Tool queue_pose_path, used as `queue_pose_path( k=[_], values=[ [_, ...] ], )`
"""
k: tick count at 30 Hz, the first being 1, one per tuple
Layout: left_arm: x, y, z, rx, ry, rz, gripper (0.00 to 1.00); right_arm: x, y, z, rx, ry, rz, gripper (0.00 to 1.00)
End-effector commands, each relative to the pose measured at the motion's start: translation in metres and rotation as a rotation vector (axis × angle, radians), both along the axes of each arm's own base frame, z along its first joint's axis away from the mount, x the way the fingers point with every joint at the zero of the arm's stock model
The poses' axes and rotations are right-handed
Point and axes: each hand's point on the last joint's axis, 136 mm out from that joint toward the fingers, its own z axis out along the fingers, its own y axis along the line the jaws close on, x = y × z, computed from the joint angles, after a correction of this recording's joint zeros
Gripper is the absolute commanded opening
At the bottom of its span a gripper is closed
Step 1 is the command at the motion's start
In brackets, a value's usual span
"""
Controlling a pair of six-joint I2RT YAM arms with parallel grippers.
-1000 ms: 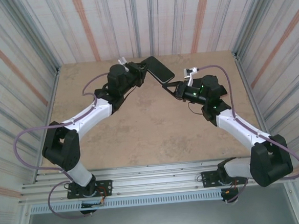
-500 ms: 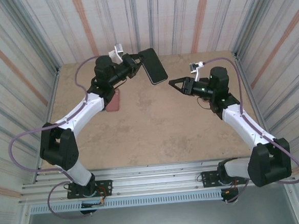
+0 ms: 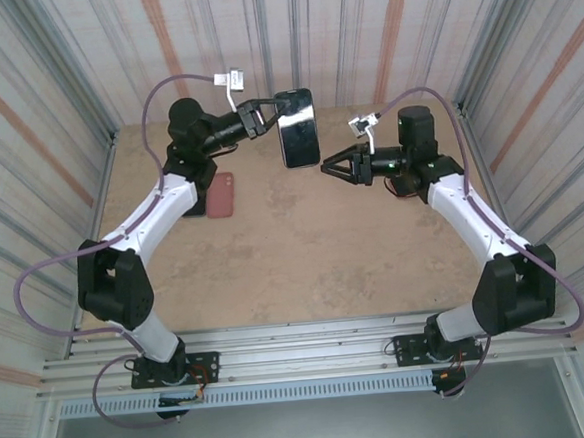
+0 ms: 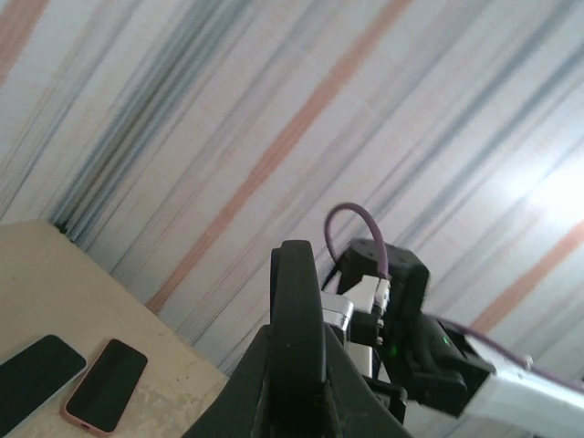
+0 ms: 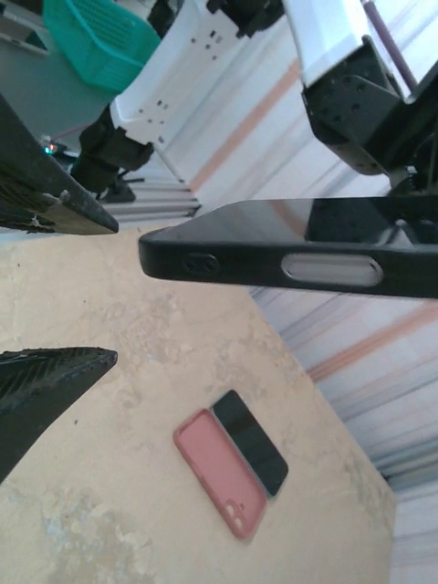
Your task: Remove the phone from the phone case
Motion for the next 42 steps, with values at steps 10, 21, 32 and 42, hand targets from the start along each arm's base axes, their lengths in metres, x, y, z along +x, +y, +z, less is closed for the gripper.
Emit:
queue_pose_path(
  k=[10, 21, 32, 42],
  values=[
    [-0.041, 0.003, 0.037, 0.047, -0.344, -0.114, 0.00, -0.028, 0.030, 0.009, -0.025, -0.247, 0.225, 0.29],
    [-0.041, 0.004, 0.038, 0.048, -0.325, -0.119, 0.00, -0.025, 0.039, 0.009, -0.050, -0.302, 0.243, 0.21],
    [-0.036, 0.008, 0.036, 0.046, -0.281, -0.111, 0.00, -0.029, 0.038, 0.001, -0.099, -0.336, 0.250, 0.14],
    [-0.037, 0.007, 0.034, 0.045, -0.257, -0.134, 0.00, -0.029, 0.038, -0.003, -0.154, -0.382, 0.240, 0.16]
  ],
)
